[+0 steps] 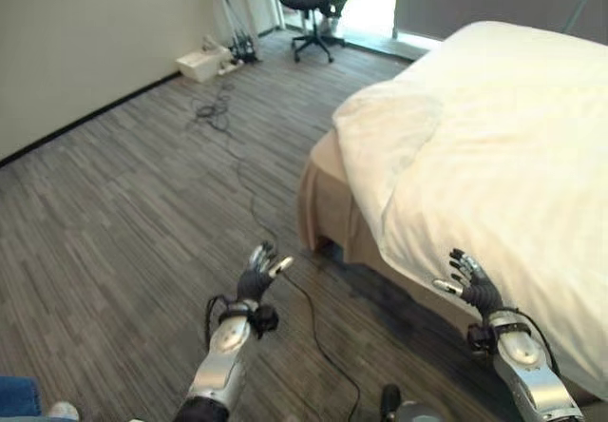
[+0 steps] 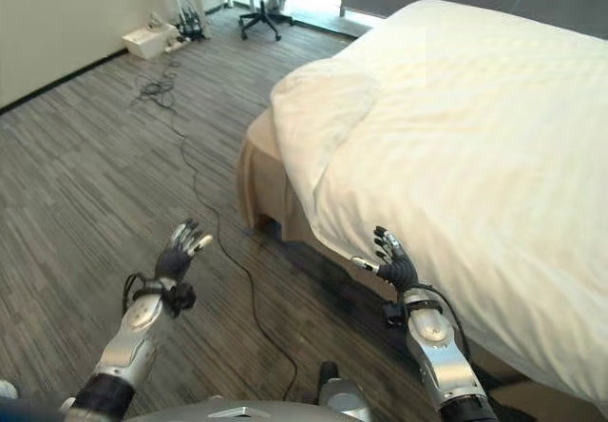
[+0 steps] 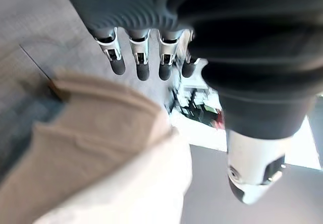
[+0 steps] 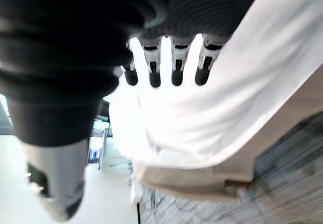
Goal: Making the bed.
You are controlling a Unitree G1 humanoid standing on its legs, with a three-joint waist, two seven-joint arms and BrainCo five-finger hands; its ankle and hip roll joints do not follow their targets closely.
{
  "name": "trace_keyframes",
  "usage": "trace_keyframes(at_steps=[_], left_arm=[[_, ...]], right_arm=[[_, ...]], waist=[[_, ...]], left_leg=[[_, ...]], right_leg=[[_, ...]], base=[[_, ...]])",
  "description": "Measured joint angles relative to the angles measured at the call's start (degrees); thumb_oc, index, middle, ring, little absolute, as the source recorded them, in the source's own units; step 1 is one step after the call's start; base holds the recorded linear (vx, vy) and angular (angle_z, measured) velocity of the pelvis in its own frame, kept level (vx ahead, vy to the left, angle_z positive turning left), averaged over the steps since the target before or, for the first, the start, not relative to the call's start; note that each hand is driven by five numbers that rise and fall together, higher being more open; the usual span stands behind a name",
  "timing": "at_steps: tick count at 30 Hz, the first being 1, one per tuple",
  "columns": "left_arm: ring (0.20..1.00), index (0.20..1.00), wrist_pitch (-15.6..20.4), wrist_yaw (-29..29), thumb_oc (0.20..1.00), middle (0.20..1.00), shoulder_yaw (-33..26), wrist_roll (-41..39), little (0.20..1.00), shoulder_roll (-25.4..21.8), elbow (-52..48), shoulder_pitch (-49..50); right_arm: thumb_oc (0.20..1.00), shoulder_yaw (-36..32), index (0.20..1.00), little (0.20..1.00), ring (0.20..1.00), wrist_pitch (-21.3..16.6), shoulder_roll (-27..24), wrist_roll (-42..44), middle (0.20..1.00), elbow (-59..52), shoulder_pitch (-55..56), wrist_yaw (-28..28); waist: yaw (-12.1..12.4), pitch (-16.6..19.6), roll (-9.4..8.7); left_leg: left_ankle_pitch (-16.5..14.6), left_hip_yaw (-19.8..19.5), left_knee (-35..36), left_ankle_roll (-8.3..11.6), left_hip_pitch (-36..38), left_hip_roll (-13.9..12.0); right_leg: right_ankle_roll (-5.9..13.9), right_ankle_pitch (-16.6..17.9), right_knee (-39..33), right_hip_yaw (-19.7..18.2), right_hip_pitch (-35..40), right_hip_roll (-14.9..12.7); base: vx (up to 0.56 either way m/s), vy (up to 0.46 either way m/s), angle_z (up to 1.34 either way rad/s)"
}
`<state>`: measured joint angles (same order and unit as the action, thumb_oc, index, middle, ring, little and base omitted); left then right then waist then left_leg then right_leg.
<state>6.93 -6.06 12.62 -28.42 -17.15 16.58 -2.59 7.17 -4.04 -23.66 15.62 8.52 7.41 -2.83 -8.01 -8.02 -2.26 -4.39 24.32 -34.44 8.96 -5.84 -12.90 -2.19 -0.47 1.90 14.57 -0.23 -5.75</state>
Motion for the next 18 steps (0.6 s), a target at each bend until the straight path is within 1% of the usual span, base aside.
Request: trace_keyframes(at_steps=[1,2,3,4,5,6,7,8,9,10,11,12,13,14,15,16,17,18], left_arm=[[1.0,1.0,0.0,0.0,1.0,1.0,1.0,0.0,1.0,0.0,0.0,-0.6],[1.0,1.0,0.0,-0.1,1.0,1.0,2.3,0.0,1.0,0.0,0.0,-2.1],[1.0,1.0,0.0,0.0,1.0,1.0,2.4,0.0,1.0,-0.1,0.0,-2.6],[1.0,1.0,0.0,-0.1,1.0,1.0,2.4,0.1,1.0,-0.1,0.1,-3.1],[1.0,1.0,0.0,-0.1,1.0,1.0,2.7,0.1,1.0,0.2,0.7,-3.6],[1.0,1.0,0.1,-0.3,1.0,1.0,2.5,0.1,1.0,-0.4,1.1,-3.5],[1.0,1.0,0.1,-0.3,1.0,1.0,1.8,0.1,1.0,-1.0,1.1,-3.0],[1.0,1.0,0.1,-0.3,1.0,1.0,0.7,0.1,1.0,-1.0,1.2,-2.6],[1.0,1.0,0.2,-0.3,1.0,1.0,0.3,0.1,1.0,-1.0,2.2,-3.3],[1.0,1.0,0.4,-0.3,1.0,1.0,0.3,0.1,1.0,-1.4,2.3,-3.4],[1.0,1.0,0.7,-0.2,1.0,1.0,0.3,0.1,1.0,-2.2,2.1,-3.3],[1.0,1.0,1.2,0.0,1.0,1.0,0.1,0.1,1.0,-2.8,2.8,-3.7],[1.0,1.0,1.2,0.0,1.0,1.0,0.2,0.1,1.0,-2.2,3.1,-3.3],[1.0,1.0,1.3,-0.1,1.0,1.0,1.0,0.1,1.0,-3.0,3.5,-2.5],[1.0,1.0,1.4,0.1,1.0,1.0,1.7,0.3,1.0,-4.0,3.3,-2.1],[1.0,1.0,1.5,0.2,1.0,1.0,1.5,0.6,1.0,-4.2,4.2,-1.3],[1.0,1.0,1.3,0.1,1.0,1.0,1.6,0.6,1.0,-4.2,4.9,-1.0],[1.0,1.0,1.2,0.4,1.0,1.0,1.6,0.7,1.0,-4.4,4.8,-0.1]], right_arm=[[1.0,-0.3,1.0,1.0,1.0,0.0,0.1,0.0,1.0,0.0,0.2,-0.4],[1.0,-0.7,1.0,1.0,1.0,0.0,0.0,0.0,1.0,0.3,0.1,-0.7],[1.0,-0.7,1.0,1.0,1.0,0.0,-0.1,0.0,1.0,1.0,-0.4,-0.8],[1.0,-0.7,1.0,1.0,1.0,0.0,-0.5,0.0,1.0,1.4,-0.7,-0.8],[1.0,-1.3,1.0,1.0,1.0,0.0,-0.7,0.0,1.0,1.4,-0.2,-0.9],[1.0,-1.0,1.0,1.0,1.0,0.0,-0.5,0.0,1.0,3.7,-1.8,-1.1],[1.0,0.2,1.0,1.0,1.0,0.0,-0.7,0.0,1.0,6.2,-4.2,-1.1],[1.0,0.3,1.0,1.0,1.0,0.0,-0.9,0.0,1.0,7.6,-5.9,-0.8],[1.0,-0.7,1.0,1.0,1.0,-0.1,-0.9,0.0,1.0,8.3,-6.4,-0.8],[1.0,-0.9,1.0,1.0,1.0,-0.1,-0.7,0.0,1.0,8.3,-6.0,-0.7],[1.0,-0.9,1.0,1.0,1.0,-0.1,-0.6,0.0,1.0,8.1,-5.8,-0.4],[1.0,-1.7,1.0,1.0,1.0,0.0,-0.1,0.0,1.0,7.8,-4.7,0.3],[1.0,-1.7,1.0,1.0,1.0,0.1,0.3,0.0,1.0,7.6,-3.5,0.7],[1.0,-1.8,1.0,1.0,1.0,0.3,1.5,0.0,1.0,6.6,0.3,0.9],[1.0,-1.5,1.0,1.0,1.0,0.4,2.3,0.0,1.0,5.3,1.5,0.8],[1.0,-0.3,1.0,1.0,1.0,0.4,3.4,0.0,1.0,5.7,1.3,0.8],[1.0,0.1,1.0,1.0,1.0,0.4,4.3,0.0,1.0,5.5,1.7,0.8],[1.0,0.7,1.0,1.0,1.0,0.4,5.7,0.2,1.0,5.4,0.8,0.9]], waist=[[-0.8,0.0,-0.09],[-1.6,0.0,0.13],[-1.1,-0.1,0.58],[-1.2,-0.6,1.29],[-2.2,-1.0,1.03],[-1.6,-1.0,1.68],[0.0,-1.3,1.48],[1.1,-1.4,1.76],[0.4,-1.8,2.38],[0.5,-1.6,2.1],[0.7,-1.3,2.08],[1.2,-1.6,1.55],[0.7,-1.8,2.14],[-0.3,-1.3,0.51],[1.0,-1.5,-0.37],[1.6,-1.8,-0.48],[1.2,-1.7,-0.74],[0.2,-2.5,0.01]], left_leg=[[-0.1,0.3,3.3,-0.15,0.3,-0.6],[0.3,-0.8,14.3,-0.28,1.4,-1.5],[0.8,-3.1,21.8,-0.9,2.8,-1.0],[1.7,-4.6,26.6,-2.12,4.3,-1.4],[2.2,-7.6,28.6,-1.3,4.1,-2.3],[2.5,-21.5,32.5,-1.54,5.8,0.1],[2.3,-31.1,33.2,-1.78,7.8,2.0],[2.4,-35.3,33.1,-2.01,9.1,3.3],[0.0,-39.5,30.1,-0.75,8.2,3.6],[-2.7,-40.4,28.7,-1.04,8.0,4.1],[-5.6,-40.9,27.4,-2.5,7.2,6.0],[-8.4,-38.1,25.2,-7.17,5.7,8.5],[-8.4,-36.2,24.9,-7.7,5.3,9.5],[-8.5,-34.7,24.0,-10.54,5.1,12.5],[-7.7,-32.6,24.3,-10.87,5.3,12.9],[-7.6,-28.7,23.8,-10.35,5.8,13.5],[-8.2,-27.1,21.9,-11.24,4.7,13.9],[-9.6,-24.7,19.6,-13.26,2.9,14.7]], right_leg=[[0.58,0.2,-0.1,-1.4,-0.3,0.0],[2.3,1.4,-0.6,-4.1,-1.3,0.1],[1.95,1.4,-0.6,-5.8,-1.8,0.2],[2.06,1.6,-0.1,-7.5,-2.3,0.2],[3.84,2.3,-0.6,-9.6,-2.5,0.5],[4.67,4.0,-1.4,-14.6,-2.8,0.9],[5.04,4.3,-1.9,-19.2,-3.4,1.3],[4.79,4.4,-1.6,-22.5,-4.5,1.6],[5.6,4.0,-2.2,-26.5,-5.1,1.3],[6.33,3.6,-1.9,-27.9,-6.1,0.7],[6.5,3.5,-1.8,-28.6,-7.3,-0.5],[7.15,1.8,-1.5,-28.7,-9.0,-3.9],[7.57,1.8,1.8,-27.2,-11.0,-4.5],[4.29,9.5,4.8,-26.5,-10.4,-6.1],[5.59,9.9,4.6,-26.1,-11.8,-7.6],[5.55,12.9,5.0,-26.2,-13.9,-7.8],[6.03,17.4,3.8,-26.1,-14.7,-7.5],[5.39,23.6,2.2,-23.8,-15.6,-7.0]], base=[[0.18,0.292,-0.64],[0.22,0.357,-0.88],[0.24,0.357,-1.1],[0.32,0.38,-0.9],[0.33,0.318,-1.24],[0.34,0.326,-1.7],[0.3,0.349,-2.35],[0.33,0.598,-2.29],[0.22,0.477,-1.82],[0.19,0.57,-1.36],[0.09,0.395,-1.26],[0.11,0.603,-1.12],[0.07,0.576,-0.9],[0.02,0.56,-0.65],[-0.01,0.513,-1.05],[-0.05,0.497,-1.32],[-0.11,0.543,-1.3],[-0.13,0.513,-1.3]])
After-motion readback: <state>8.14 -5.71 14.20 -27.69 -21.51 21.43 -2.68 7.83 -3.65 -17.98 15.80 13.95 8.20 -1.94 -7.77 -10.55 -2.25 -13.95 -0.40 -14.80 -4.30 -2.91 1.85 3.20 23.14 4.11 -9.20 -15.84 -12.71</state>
